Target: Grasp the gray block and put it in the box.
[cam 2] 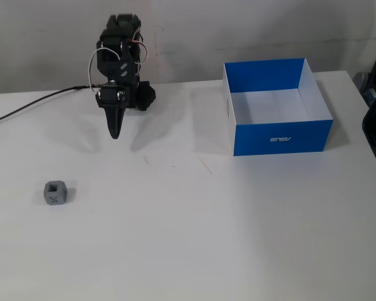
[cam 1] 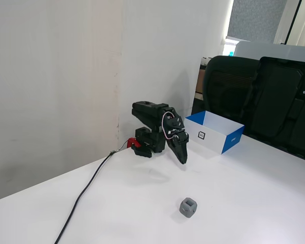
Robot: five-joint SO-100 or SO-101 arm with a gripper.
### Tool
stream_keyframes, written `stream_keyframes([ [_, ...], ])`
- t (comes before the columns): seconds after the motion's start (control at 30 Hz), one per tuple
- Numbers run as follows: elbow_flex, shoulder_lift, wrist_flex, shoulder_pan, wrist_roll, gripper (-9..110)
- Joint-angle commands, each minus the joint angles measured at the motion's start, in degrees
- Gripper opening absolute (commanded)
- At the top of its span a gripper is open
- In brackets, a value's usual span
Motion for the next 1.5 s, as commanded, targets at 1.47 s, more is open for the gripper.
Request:
stream_keyframes([
  [1.47, -49.13, -63.9, 0.09, -12.74, -11.25, 17],
])
